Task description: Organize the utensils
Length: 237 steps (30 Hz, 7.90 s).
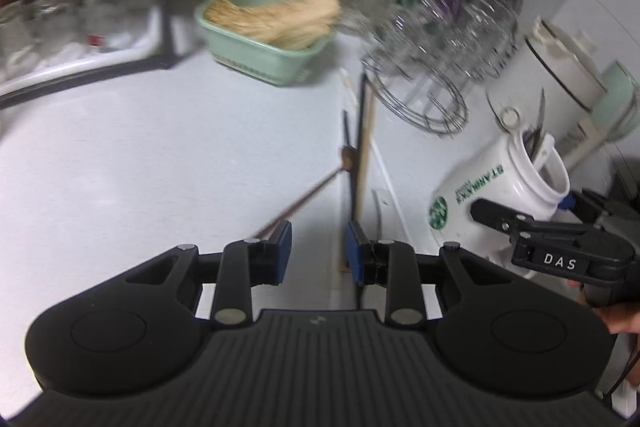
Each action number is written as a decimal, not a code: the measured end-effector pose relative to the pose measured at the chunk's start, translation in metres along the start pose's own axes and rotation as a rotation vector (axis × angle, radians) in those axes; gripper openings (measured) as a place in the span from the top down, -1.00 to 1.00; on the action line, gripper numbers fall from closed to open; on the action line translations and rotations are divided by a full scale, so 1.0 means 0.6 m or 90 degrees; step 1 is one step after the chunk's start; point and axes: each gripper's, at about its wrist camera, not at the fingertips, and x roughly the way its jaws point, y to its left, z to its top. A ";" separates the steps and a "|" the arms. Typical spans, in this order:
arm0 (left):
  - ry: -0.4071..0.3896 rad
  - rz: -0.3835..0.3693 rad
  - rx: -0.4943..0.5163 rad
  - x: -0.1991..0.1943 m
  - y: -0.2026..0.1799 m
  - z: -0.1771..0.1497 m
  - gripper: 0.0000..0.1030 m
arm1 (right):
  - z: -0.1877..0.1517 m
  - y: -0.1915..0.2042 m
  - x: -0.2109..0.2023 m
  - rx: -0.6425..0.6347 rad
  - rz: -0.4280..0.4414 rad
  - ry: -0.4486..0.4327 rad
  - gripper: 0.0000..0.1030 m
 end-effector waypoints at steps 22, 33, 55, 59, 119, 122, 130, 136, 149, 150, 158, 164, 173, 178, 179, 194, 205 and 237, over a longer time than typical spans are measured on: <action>0.013 0.041 0.136 0.047 -0.130 -0.099 -0.12 | -0.002 -0.018 -0.004 -0.028 0.030 0.005 -0.76; -0.012 0.125 0.142 0.046 -0.127 -0.105 -0.19 | -0.002 -0.020 -0.005 -0.033 0.034 0.004 -0.75; -0.002 0.111 0.189 0.041 -0.107 -0.120 0.05 | -0.004 -0.017 -0.005 -0.030 0.027 -0.001 -0.76; -0.024 0.109 0.191 0.019 -0.111 -0.106 0.05 | -0.005 -0.016 -0.005 -0.028 0.023 -0.002 -0.76; 0.009 0.087 0.072 -0.182 -0.309 0.164 0.05 | 0.018 -0.039 0.020 -0.169 0.159 -0.009 -0.76; 0.026 0.080 0.078 -0.166 -0.311 0.168 0.05 | 0.017 -0.039 0.019 -0.171 0.160 -0.009 -0.76; 0.103 0.055 0.068 -0.091 -0.306 0.175 0.05 | 0.019 -0.039 0.020 -0.172 0.161 -0.010 -0.76; 0.151 0.059 0.090 -0.032 -0.311 0.182 0.05 | 0.018 -0.039 0.022 -0.170 0.161 -0.014 -0.76; 0.197 0.057 0.114 0.035 -0.311 0.179 0.05 | 0.016 -0.039 0.021 -0.164 0.158 -0.020 -0.76; 0.198 0.056 0.112 0.035 -0.310 0.180 0.05 | 0.016 -0.039 0.021 -0.164 0.158 -0.020 -0.76; 0.171 0.042 0.109 0.014 -0.306 0.179 -0.14 | 0.015 -0.035 0.021 -0.156 0.150 -0.021 -0.76; 0.119 0.046 0.089 -0.026 -0.293 0.186 -0.14 | 0.017 -0.034 0.021 -0.155 0.146 -0.021 -0.76; -0.004 0.068 0.071 -0.113 -0.282 0.183 -0.14 | 0.018 -0.034 0.021 -0.153 0.147 -0.022 -0.76; -0.055 0.090 0.043 -0.146 -0.259 0.164 -0.14 | 0.017 -0.033 0.021 -0.149 0.144 -0.021 -0.76; -0.063 0.095 0.037 -0.152 -0.253 0.159 -0.14 | 0.017 -0.032 0.020 -0.148 0.143 -0.022 -0.76; -0.123 0.131 -0.031 -0.184 -0.177 0.076 -0.14 | 0.011 -0.031 0.016 -0.119 0.114 -0.026 -0.76; -0.103 0.117 -0.054 -0.157 -0.137 0.002 -0.11 | 0.003 -0.034 0.006 -0.104 0.095 -0.027 -0.76; 0.015 0.059 -0.075 0.068 -0.049 -0.035 0.86 | 0.007 -0.030 0.006 -0.099 0.084 -0.006 -0.76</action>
